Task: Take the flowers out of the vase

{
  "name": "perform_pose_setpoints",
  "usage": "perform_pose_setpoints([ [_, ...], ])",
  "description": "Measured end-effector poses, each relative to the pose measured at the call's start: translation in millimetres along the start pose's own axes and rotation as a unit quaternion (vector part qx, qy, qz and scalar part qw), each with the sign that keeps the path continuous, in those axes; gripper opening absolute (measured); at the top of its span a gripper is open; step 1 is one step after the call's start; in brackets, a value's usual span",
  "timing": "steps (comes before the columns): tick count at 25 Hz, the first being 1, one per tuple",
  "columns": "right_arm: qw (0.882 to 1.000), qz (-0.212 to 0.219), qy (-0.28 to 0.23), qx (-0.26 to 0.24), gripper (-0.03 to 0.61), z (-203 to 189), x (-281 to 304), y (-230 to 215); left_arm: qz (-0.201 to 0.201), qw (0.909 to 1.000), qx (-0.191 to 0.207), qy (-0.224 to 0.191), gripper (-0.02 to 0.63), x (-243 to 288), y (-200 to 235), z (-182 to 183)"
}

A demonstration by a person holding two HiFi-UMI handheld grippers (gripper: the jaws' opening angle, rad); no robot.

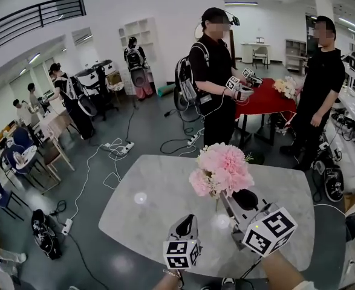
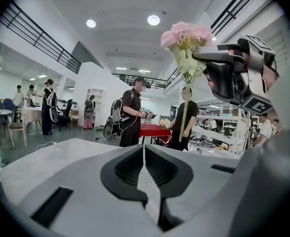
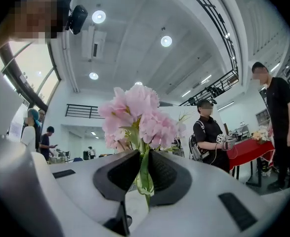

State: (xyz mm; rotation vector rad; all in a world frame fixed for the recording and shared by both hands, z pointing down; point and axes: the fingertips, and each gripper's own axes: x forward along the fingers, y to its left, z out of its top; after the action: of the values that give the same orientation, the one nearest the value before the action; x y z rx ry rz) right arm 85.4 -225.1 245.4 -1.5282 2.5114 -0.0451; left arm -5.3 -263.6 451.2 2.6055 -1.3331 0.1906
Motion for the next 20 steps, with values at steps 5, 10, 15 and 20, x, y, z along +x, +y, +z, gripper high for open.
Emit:
perform_pose_setpoints([
  [5,0.999,0.034,0.035,0.018,0.067,-29.2,15.4,15.7,0.044,0.9989,-0.012,0.006,0.006,-14.6,26.7,-11.2],
  [10,0.995,0.058,0.078,0.026,0.067,-62.7,25.4,28.3,0.080,0.9963,-0.026,0.018,0.005,-29.7,45.3,-25.0],
  [15,0.989,0.066,0.132,0.020,0.067,-110.0,27.9,47.1,0.108,0.9930,-0.041,0.028,0.005,-50.9,65.4,-45.6],
  [20,0.981,0.072,0.178,0.038,0.067,-148.9,30.9,54.1,0.122,0.9904,-0.052,0.039,0.005,-59.2,76.8,-58.1],
])
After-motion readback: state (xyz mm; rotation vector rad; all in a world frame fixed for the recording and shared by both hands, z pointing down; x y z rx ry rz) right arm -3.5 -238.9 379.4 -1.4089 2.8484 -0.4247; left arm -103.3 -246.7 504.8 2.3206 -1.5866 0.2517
